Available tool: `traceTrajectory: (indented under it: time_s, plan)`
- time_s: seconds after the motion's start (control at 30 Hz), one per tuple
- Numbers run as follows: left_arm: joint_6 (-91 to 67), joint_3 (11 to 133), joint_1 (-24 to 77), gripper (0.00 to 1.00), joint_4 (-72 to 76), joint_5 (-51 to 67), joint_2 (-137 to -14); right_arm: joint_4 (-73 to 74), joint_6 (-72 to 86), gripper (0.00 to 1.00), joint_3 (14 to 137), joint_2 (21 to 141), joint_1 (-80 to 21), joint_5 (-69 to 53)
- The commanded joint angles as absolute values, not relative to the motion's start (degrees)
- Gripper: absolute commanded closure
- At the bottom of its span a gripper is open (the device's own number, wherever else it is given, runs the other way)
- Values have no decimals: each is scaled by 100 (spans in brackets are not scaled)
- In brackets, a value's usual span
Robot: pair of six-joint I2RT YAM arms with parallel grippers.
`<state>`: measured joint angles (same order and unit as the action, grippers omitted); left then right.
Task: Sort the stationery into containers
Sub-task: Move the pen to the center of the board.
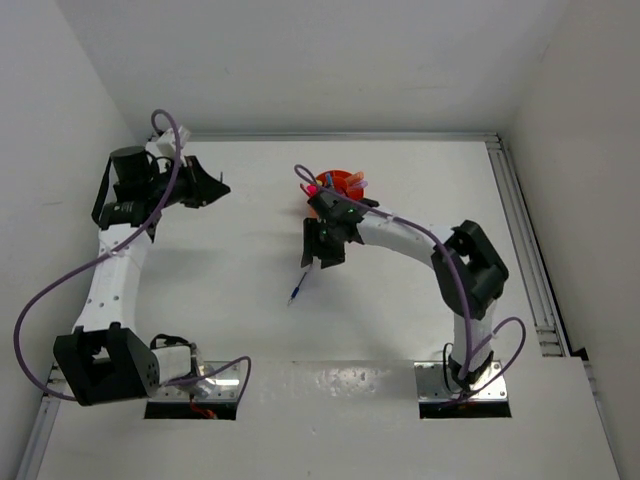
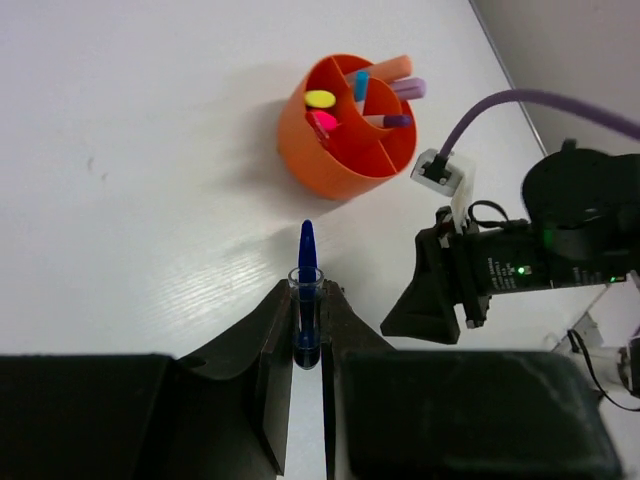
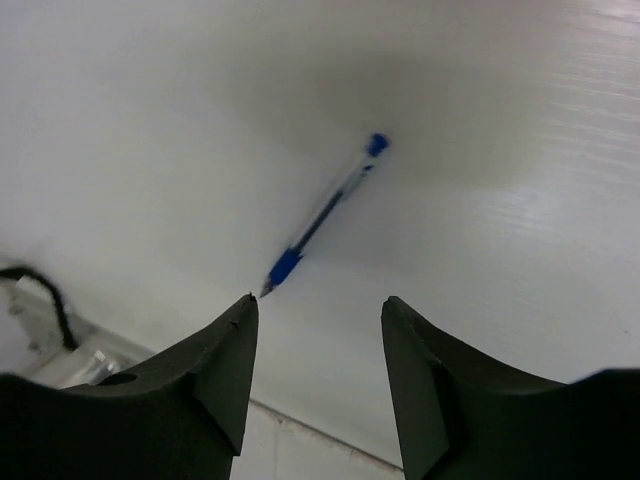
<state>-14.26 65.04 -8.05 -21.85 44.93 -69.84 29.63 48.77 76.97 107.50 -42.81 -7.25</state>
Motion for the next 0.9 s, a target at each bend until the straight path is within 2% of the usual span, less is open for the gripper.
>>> traceTrajectory:
  time_s: [0.0,0.53,0.87]
  plan:
    - [-1274,6548,-984,100,-2198,4333,-6610,3357,5457,49,7998,10986,-4219,-106]
    - [-1292,6231,-1256,100,-2153,4474,-6592,3138,5353,49,8534,11874,-4412,-18]
    - [-1160,6223,-1415,100,-2346,4544,-6627,3164,4914,57,8780,12278,-4500,430]
